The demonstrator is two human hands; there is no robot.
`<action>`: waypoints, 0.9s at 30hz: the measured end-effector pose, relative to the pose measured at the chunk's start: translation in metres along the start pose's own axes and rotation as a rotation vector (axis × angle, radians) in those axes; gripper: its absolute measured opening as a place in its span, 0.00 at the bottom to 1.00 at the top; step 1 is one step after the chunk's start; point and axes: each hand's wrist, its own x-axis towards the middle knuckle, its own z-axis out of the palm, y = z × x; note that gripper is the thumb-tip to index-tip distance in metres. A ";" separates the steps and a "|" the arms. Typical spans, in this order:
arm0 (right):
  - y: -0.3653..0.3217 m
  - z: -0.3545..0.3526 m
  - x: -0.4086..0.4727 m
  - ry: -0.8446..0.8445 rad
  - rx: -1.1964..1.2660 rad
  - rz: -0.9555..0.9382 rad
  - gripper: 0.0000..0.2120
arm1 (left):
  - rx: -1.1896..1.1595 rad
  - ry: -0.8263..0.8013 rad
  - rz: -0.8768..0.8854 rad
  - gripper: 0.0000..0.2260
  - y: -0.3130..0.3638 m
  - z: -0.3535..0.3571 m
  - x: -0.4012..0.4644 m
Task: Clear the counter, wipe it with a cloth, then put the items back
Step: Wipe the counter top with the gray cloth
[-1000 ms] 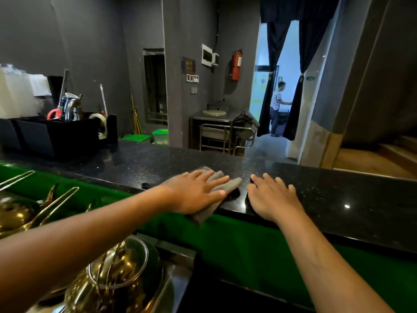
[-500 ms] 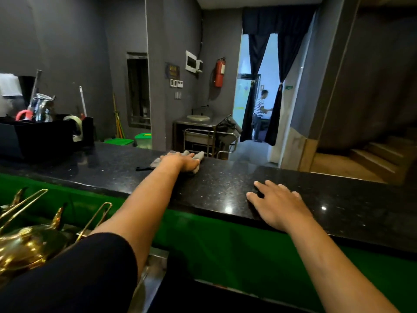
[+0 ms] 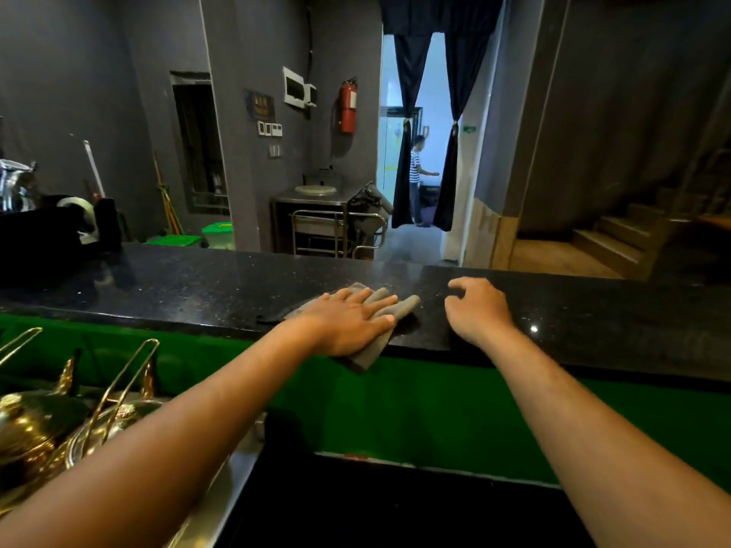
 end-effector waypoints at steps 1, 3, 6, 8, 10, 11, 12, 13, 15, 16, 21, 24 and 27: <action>0.012 -0.011 0.003 -0.132 -0.112 -0.049 0.21 | -0.010 0.001 -0.023 0.26 0.000 -0.003 0.000; 0.040 -0.036 0.007 -0.267 -0.353 -0.118 0.25 | -0.033 -0.018 -0.087 0.26 -0.002 -0.007 0.011; 0.077 -0.057 0.016 -0.329 -0.480 -0.090 0.31 | -0.030 -0.019 -0.171 0.27 -0.004 -0.015 0.047; 0.088 -0.056 0.022 -0.320 -0.512 -0.101 0.32 | -0.043 -0.024 -0.235 0.27 -0.006 -0.021 0.079; 0.089 -0.051 0.025 -0.288 -0.504 -0.111 0.32 | -0.047 -0.053 -0.293 0.27 -0.004 -0.027 0.114; 0.090 -0.049 0.027 -0.273 -0.498 -0.112 0.32 | -0.054 -0.077 -0.315 0.26 0.001 -0.028 0.128; 0.092 -0.047 0.029 -0.259 -0.488 -0.115 0.31 | -0.054 -0.109 -0.318 0.27 0.006 -0.030 0.142; 0.093 -0.046 0.030 -0.248 -0.482 -0.118 0.30 | -0.064 -0.118 -0.329 0.28 0.014 -0.032 0.151; 0.093 -0.047 0.032 -0.236 -0.477 -0.117 0.28 | -0.100 -0.080 -0.301 0.28 0.037 -0.032 0.158; 0.093 -0.048 0.032 -0.240 -0.465 -0.118 0.27 | -0.086 -0.061 -0.239 0.26 0.049 -0.030 0.156; 0.091 -0.051 0.027 -0.222 -0.383 -0.113 0.26 | -0.037 -0.069 -0.060 0.29 0.086 -0.013 0.108; 0.092 -0.054 0.027 -0.120 -0.260 -0.070 0.24 | 0.009 -0.028 -0.032 0.26 0.115 0.001 0.053; 0.101 -0.068 0.024 -0.128 -0.122 -0.081 0.23 | 0.002 0.021 -0.078 0.26 0.130 0.001 0.033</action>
